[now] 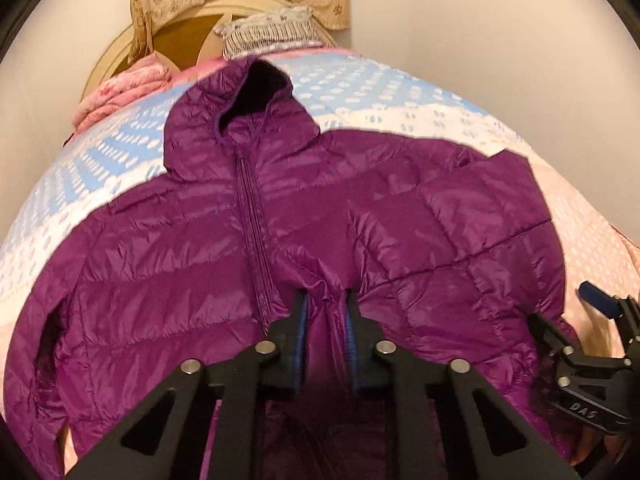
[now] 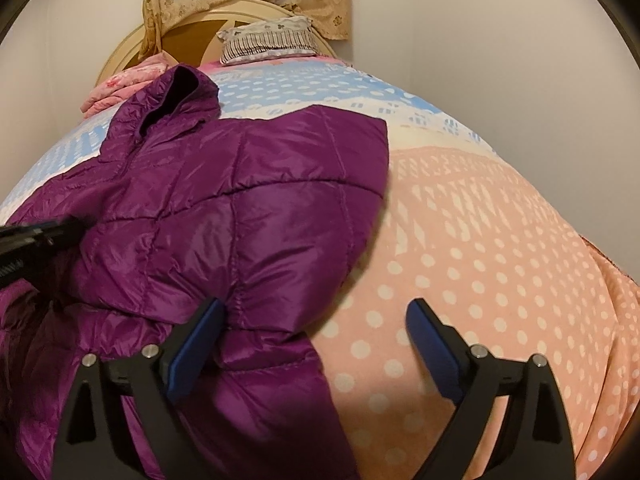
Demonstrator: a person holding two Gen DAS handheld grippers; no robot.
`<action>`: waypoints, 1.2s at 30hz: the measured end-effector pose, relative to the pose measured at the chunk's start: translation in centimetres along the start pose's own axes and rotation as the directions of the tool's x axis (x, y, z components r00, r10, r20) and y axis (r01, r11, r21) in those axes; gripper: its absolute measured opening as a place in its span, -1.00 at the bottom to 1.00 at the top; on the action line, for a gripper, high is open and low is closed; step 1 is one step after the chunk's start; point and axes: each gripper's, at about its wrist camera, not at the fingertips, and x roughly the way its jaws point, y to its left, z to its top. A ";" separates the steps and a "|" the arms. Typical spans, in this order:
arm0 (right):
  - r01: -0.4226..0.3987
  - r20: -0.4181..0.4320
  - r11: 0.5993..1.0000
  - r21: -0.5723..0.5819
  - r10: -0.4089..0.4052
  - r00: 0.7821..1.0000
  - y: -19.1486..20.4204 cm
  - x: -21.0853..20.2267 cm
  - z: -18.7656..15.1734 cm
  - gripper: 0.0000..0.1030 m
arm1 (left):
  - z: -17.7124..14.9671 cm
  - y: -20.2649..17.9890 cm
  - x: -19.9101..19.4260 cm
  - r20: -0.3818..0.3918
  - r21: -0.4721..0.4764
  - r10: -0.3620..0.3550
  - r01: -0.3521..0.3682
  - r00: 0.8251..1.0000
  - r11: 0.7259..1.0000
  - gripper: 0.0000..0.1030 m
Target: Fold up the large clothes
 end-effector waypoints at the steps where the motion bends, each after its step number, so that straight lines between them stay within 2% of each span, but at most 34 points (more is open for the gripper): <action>1: 0.001 -0.002 1.000 -0.003 -0.001 1.000 0.0 0.0 0.0 0.89 | 0.2 0.1 -0.4 0.014 0.006 0.004 -0.004 1.000 1.000 -0.74; 5: -0.007 -0.014 1.000 0.003 0.007 1.000 -0.2 0.3 -0.1 0.90 | 0.8 0.7 -2.6 0.072 0.015 0.020 -0.021 0.997 1.000 -0.76; 9: -0.022 -0.017 0.999 0.027 0.023 1.000 -0.7 0.4 -0.2 0.90 | 1.1 2.5 -5.0 0.133 0.025 0.074 -0.078 0.988 0.997 -0.77; 13: -0.016 -0.019 1.000 0.022 0.017 1.000 -0.9 0.4 -0.3 0.91 | 0.8 5.5 -6.3 0.159 0.006 0.146 -0.149 0.976 0.989 -0.78; 20: 0.006 -0.026 1.000 0.001 -0.006 1.000 -0.5 0.6 -0.2 0.91 | -1.0 9.8 -4.6 0.122 -0.017 0.237 -0.237 0.964 0.971 -0.78; 24: 0.020 -0.037 1.000 -0.014 -0.020 0.999 0.1 0.9 -0.1 0.94 | -2.3 10.2 -2.4 0.061 -0.027 0.230 -0.229 0.971 0.973 -0.74; 26: 0.022 -0.042 1.000 -0.018 -0.022 0.999 0.1 1.0 -0.1 0.95 | -2.9 10.0 -1.0 0.024 -0.050 0.215 -0.213 0.976 0.976 -0.65; 28: 0.019 -0.043 1.000 -0.015 -0.020 0.999 0.1 0.9 -0.1 0.95 | -3.4 9.8 0.2 -0.003 -0.061 0.244 -0.244 0.970 0.968 -0.31; 29: 0.015 -0.042 1.000 -0.013 -0.015 0.999 0.0 0.9 -0.1 0.95 | -3.5 9.7 0.4 -0.002 -0.064 0.258 -0.257 0.966 0.964 -0.24; 32: -0.024 -0.038 1.000 -0.008 0.024 0.999 -0.1 0.6 -0.1 0.95 | -3.6 10.3 -0.1 0.030 -0.099 0.316 -0.312 0.948 0.945 0.04; 35: -0.100 -0.059 0.995 -0.030 0.098 0.993 -0.4 -0.5 0.8 0.94 | -3.6 10.9 -2.3 0.104 -0.119 0.362 -0.350 0.926 0.929 0.29; 36: -0.117 -0.037 0.993 -0.016 0.116 0.993 -0.6 -1.4 1.4 0.94 | -3.6 10.9 -2.9 0.129 -0.121 0.368 -0.354 0.921 0.928 0.41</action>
